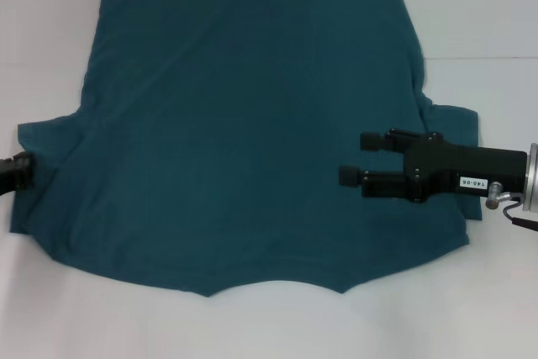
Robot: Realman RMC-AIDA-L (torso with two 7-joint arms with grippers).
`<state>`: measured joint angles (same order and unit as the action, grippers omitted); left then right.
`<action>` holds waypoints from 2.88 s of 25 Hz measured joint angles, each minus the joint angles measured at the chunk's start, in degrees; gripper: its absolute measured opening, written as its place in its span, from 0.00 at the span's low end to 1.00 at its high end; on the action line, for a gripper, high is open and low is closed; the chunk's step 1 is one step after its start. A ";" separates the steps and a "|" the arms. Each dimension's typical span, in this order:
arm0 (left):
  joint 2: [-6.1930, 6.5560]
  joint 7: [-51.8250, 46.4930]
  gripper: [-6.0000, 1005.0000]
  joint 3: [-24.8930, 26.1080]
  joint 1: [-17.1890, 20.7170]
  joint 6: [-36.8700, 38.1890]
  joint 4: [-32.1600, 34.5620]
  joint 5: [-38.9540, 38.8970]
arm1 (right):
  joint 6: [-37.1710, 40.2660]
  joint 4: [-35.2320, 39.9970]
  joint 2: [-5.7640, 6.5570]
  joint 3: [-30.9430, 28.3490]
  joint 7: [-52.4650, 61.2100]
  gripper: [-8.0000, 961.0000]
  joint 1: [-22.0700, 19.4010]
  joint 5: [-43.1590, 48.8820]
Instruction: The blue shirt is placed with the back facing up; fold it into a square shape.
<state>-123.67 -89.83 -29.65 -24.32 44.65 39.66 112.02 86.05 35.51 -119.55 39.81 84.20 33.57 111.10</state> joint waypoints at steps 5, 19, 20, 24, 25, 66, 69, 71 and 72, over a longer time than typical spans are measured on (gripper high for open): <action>0.15 -0.29 0.04 0.03 -0.01 -1.15 0.96 0.06 | 0.00 0.00 -0.12 -0.07 0.09 0.90 0.08 0.00; 0.65 -0.98 0.04 -0.12 -1.07 -2.83 3.76 0.25 | 0.01 0.00 -0.16 0.09 0.43 0.90 0.30 0.00; 0.72 -1.25 0.04 -0.22 -1.23 -2.82 3.98 0.42 | 0.02 0.00 -0.16 0.10 0.43 0.89 0.32 0.00; 0.92 -1.97 0.04 -0.50 -1.85 -2.40 4.79 0.73 | 0.04 0.00 -0.16 0.09 0.44 0.89 0.35 0.00; 0.93 -2.12 0.04 -0.63 -1.94 -2.29 4.93 0.74 | 0.05 0.00 -0.16 0.09 0.44 0.89 0.35 0.00; -0.66 -13.33 0.20 -7.98 -9.93 8.83 -1.09 -2.22 | 0.26 -0.77 -0.15 0.79 -0.02 0.88 -0.14 0.20; -0.58 -12.09 0.32 -7.91 -8.73 9.82 -0.72 -4.67 | 0.41 -0.79 -0.15 0.79 0.12 0.88 -0.25 0.08; -0.57 -9.77 0.38 -7.59 -7.59 12.16 -0.59 -6.52 | 0.41 -0.79 -0.15 0.56 0.27 0.88 -0.29 0.06; -0.56 -8.55 0.40 -7.50 -7.20 13.59 -0.58 -7.11 | 0.36 -0.80 -0.16 0.39 0.33 0.88 -0.32 0.05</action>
<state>-124.22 -98.38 -37.15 -31.53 58.24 39.08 104.91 86.41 34.71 -119.71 40.20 84.53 33.25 111.15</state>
